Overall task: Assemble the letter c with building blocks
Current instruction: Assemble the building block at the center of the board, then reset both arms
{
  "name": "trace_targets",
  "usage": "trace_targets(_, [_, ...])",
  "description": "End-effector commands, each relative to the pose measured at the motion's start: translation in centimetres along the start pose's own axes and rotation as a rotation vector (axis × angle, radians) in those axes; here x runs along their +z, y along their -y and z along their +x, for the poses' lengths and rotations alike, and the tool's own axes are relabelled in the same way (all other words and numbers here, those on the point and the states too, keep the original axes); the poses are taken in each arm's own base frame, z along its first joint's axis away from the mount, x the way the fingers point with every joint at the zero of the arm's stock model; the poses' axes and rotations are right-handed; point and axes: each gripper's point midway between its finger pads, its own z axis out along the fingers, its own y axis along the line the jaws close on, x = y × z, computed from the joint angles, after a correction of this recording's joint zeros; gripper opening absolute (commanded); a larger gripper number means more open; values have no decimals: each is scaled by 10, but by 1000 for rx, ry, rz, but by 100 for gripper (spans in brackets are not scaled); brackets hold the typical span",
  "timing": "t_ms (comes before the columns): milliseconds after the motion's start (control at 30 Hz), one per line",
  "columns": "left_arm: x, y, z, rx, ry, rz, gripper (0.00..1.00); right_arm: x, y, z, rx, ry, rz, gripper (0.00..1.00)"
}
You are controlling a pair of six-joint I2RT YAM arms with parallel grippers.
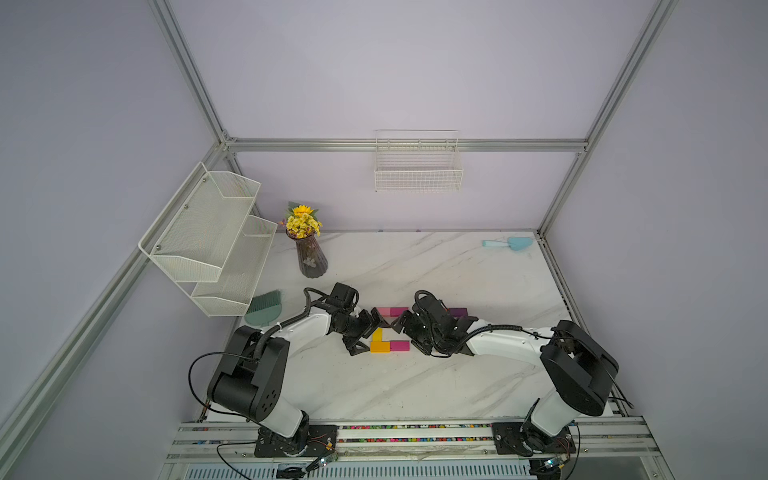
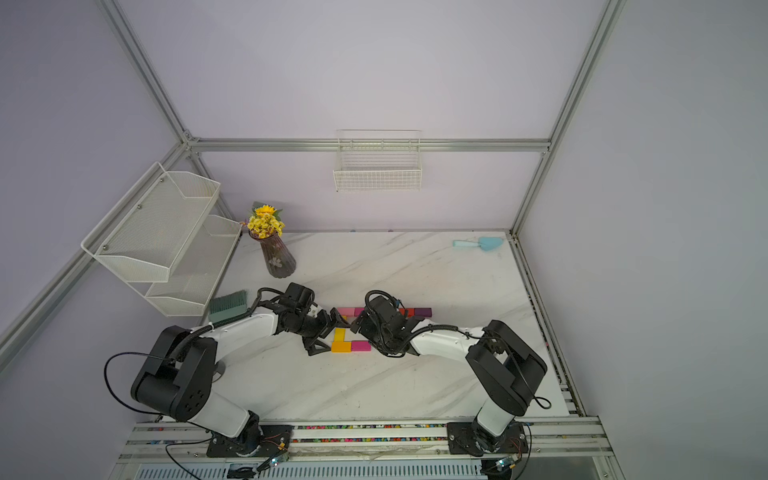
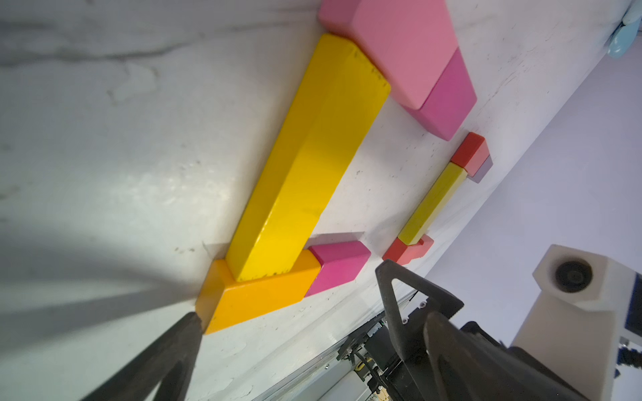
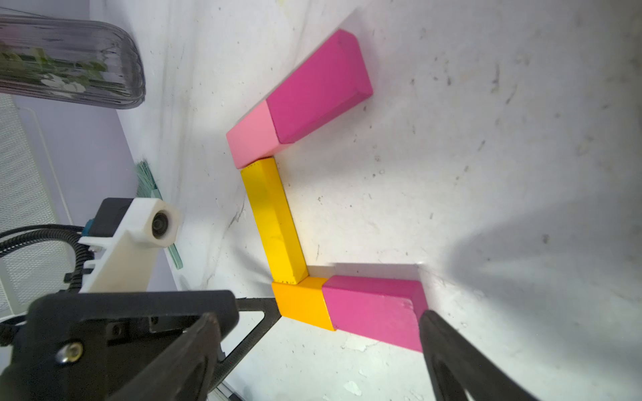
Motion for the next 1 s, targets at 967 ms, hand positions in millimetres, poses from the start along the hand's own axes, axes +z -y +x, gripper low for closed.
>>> trace_targets(967, [-63, 11, -22, 110, 70, 58, 100, -1, -20, -27, 2, 29, -19, 92])
